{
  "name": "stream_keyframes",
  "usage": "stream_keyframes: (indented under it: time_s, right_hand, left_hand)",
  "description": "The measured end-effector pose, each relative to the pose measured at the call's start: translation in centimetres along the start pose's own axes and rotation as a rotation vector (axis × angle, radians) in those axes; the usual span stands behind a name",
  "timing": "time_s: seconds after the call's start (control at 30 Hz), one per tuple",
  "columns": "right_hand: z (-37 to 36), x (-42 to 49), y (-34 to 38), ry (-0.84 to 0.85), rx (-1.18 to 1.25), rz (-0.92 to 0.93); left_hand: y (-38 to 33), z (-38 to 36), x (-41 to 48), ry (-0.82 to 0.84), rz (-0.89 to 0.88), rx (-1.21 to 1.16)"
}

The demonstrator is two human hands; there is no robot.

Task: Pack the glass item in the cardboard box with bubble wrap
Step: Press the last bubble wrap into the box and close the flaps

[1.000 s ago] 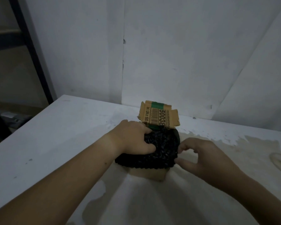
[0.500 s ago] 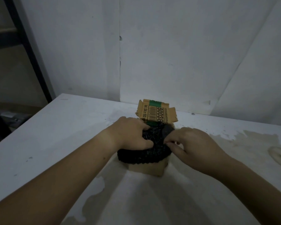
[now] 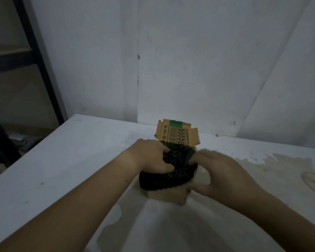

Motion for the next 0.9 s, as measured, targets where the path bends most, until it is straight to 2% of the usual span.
stream_keyframes:
  time_s: [0.07, 0.13, 0.23, 0.43, 0.57, 0.63, 0.7, 0.77, 0.8, 0.9]
  right_hand:
    - [1.1, 0.3, 0.1, -0.085, -0.130, -0.004]
    - [0.4, 1.0, 0.4, -0.005, -0.265, 0.010]
    - [-0.9, 2.0, 0.6, 0.091, -0.342, 0.016]
    - [-2.2, 3.1, -0.6, 0.195, -0.243, 0.014]
    - [-2.1, 2.3, -0.4, 0.084, -0.129, 0.050]
    - [-1.5, 1.7, -0.4, 0.004, -0.065, 0.065]
    - [-1.1, 1.0, -0.3, -0.073, -0.026, 0.079]
    - [-0.9, 0.2, -0.3, -0.156, 0.009, 0.069]
    - [-0.6, -0.3, -0.4, -0.207, 0.047, 0.060]
    - [-0.1, -1.3, -0.4, -0.325, 0.098, 0.095]
  left_hand:
    - [0.0, 0.0, 0.1, -0.006, 0.003, 0.016]
    - [0.0, 0.0, 0.2, -0.005, 0.002, 0.035]
    - [0.1, -0.1, 0.2, -0.016, -0.003, 0.032]
    - [-0.2, 0.2, 0.0, -0.041, -0.025, 0.011]
    - [-0.2, 0.6, -0.8, -0.108, -0.048, -0.042]
    - [-0.6, 1.6, -2.1, -0.238, -0.123, -0.162]
    - [-0.1, 2.9, -4.4, -0.449, -0.195, -0.369]
    - [2.4, 2.3, -6.7, -0.580, -0.130, -0.591]
    - [3.9, 1.0, -7.2, -0.555, -0.057, -0.705]
    - [6.0, -4.4, -7.7, -0.270, 0.087, -0.970]
Point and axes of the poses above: each hand's wrist, its own x-axis towards the middle knuckle, its own z-axis out of the back of the hand, y = z × x, the point moved 10 cm from there along x, towards the middle knuckle, and after that the axes turned 3 degrees about y, right-handed, at the moved point
